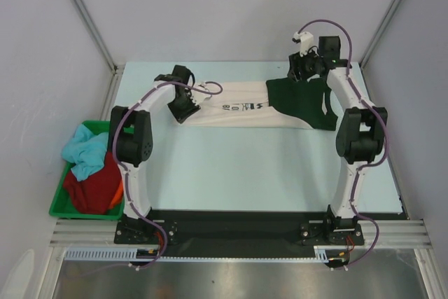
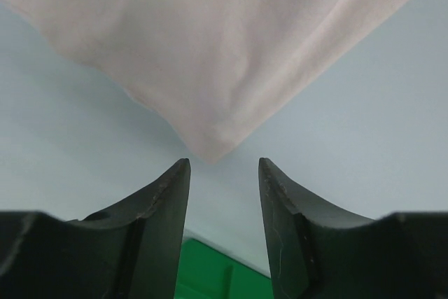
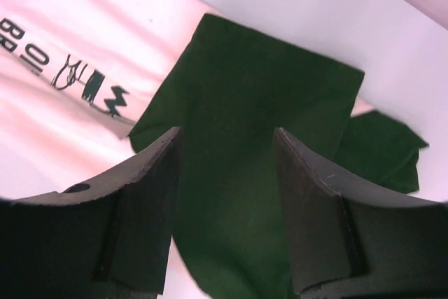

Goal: Fold and stack the t-shirts
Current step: Fold the tshirt

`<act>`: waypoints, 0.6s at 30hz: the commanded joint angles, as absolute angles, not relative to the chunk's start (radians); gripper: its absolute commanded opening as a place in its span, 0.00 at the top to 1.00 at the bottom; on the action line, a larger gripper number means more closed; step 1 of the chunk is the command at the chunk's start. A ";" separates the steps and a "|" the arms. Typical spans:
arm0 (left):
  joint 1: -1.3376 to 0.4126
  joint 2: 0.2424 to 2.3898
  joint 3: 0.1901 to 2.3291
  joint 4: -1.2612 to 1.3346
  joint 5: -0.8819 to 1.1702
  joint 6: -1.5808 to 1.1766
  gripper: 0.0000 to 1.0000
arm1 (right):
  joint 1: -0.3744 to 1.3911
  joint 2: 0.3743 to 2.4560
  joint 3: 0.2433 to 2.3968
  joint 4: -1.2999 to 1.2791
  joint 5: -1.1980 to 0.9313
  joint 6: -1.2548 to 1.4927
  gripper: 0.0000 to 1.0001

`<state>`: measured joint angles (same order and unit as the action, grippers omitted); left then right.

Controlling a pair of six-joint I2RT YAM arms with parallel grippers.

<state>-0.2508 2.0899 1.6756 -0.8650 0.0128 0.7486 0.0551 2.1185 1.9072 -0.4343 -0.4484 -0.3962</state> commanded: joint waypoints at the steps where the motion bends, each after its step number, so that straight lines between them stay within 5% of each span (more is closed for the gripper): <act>1: -0.258 2.072 1.693 -0.874 0.020 0.884 0.51 | 0.058 2.002 1.810 -0.422 -0.434 -0.406 0.41; 18: -0.261 2.256 1.868 -1.006 0.080 0.911 0.55 | 0.045 1.836 1.628 -0.505 -0.393 -0.489 0.38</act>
